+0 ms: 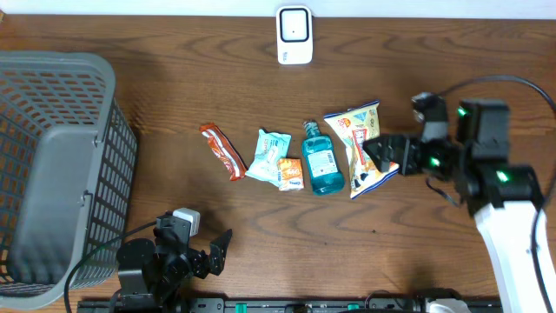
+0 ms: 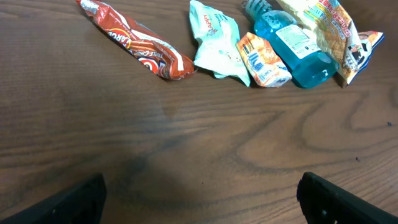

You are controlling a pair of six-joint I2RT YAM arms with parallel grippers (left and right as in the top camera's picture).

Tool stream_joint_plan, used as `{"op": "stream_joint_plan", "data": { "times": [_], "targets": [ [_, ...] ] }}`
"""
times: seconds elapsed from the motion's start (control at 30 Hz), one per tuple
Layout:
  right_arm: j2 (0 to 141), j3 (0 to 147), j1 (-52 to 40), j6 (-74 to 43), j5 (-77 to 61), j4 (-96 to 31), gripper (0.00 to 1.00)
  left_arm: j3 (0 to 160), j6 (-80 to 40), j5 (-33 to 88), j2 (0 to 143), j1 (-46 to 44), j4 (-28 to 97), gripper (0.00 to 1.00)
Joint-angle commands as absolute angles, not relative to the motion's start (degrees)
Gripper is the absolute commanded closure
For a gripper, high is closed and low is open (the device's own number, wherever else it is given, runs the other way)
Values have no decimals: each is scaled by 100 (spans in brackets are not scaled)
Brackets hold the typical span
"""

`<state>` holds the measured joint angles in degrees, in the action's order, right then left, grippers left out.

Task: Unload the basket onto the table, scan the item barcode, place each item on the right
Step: 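Reach the right gripper to the yellow rice bag and grasp it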

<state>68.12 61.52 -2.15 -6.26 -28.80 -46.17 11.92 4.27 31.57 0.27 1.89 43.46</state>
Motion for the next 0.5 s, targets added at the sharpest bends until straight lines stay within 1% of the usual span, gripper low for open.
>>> {"op": "stream_joint_plan", "data": {
  "times": [0.0,0.07,0.2,0.27,0.47],
  "targets": [
    [7428,6250,-672,-250,-2530,-4425,1,1216,419,3170,21,228,4370,2],
    [7758,6250,-1116,-519,-1387,-4327,1,1216,419,3173,21,228,4370,2],
    [8468,6252,-1977,-1474,1072,-4152,1,1216,419,3170,21,228,4370,2],
    [8816,6252,-2204,-1841,1846,-4077,2,1216,419,3170,21,228,4370,2],
    [9865,6254,-2342,-2078,2003,-3538,11,1216,419,3173,23,228,4370,2]
  ]
}}
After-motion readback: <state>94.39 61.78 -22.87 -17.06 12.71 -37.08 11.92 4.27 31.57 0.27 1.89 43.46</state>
